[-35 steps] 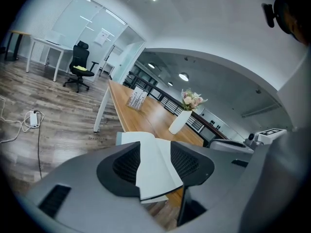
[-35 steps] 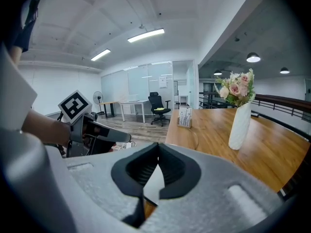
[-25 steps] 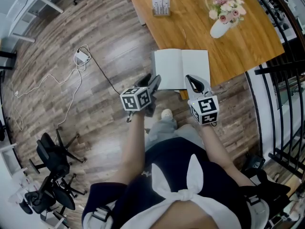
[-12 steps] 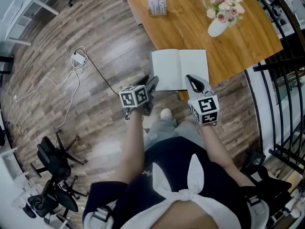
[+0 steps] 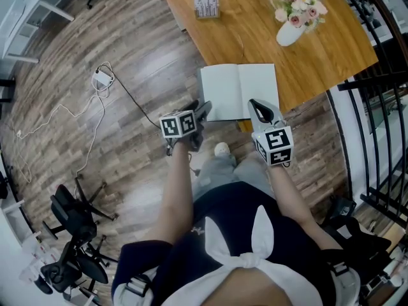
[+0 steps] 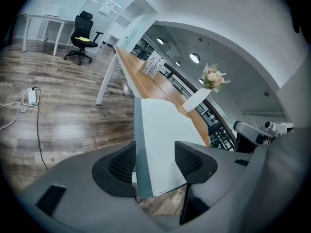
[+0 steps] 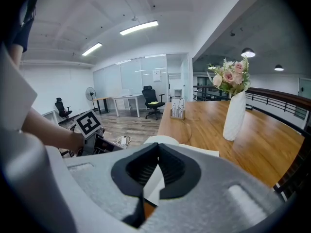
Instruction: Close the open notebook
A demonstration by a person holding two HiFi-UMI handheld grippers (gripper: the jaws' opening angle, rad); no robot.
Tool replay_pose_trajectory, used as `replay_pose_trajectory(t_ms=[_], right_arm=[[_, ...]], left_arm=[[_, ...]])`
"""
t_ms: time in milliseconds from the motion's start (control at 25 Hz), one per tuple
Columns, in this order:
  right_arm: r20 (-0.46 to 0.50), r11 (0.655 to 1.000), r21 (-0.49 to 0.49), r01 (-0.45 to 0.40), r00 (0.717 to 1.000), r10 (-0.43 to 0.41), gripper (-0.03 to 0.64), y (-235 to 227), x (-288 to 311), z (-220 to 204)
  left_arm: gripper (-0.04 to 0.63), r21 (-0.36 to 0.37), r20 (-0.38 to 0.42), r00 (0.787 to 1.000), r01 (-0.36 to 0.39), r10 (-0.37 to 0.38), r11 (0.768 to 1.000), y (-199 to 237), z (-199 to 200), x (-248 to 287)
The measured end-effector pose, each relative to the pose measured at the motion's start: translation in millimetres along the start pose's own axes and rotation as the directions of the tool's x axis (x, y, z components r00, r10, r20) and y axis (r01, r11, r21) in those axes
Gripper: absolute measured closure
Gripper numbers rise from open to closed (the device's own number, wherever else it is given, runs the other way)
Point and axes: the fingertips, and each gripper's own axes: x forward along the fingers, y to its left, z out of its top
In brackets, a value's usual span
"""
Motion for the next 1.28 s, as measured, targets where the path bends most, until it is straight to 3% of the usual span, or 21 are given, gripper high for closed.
replay_pose_trajectory(t_ms=[400, 800, 1080, 1280], right_arm=[[-0.004, 1.000, -0.008, 0.005, 1.000, -0.005, 0.619, 1.8, -3.0, -1.3], [-0.008, 1.000, -0.008, 0.015, 1.000, -0.015, 0.618, -1.9, -8.3, -3.7], [-0.004, 1.000, 0.002, 0.010, 1.000, -0.010, 0.619, -2.5, -10.2, -4.0], [0.002, 1.000, -0.001, -0.001, 1.000, 0.001, 0.618, 1.1, -8.8, -1.6]], left_arm=[[0.344, -0.062, -0.041, 0.999, 0.001, -0.003, 0.998, 20.2, -9.2, 13.3], [0.344, -0.144, -0.059, 0.994, 0.078, -0.087, 0.986, 14.1, -24.9, 23.7], [0.395, -0.132, -0.047, 0.997, 0.053, -0.059, 0.990, 16.1, -23.8, 19.0], [0.445, -0.085, -0.040, 0.999, 0.033, -0.036, 0.996, 15.6, -20.4, 12.6]])
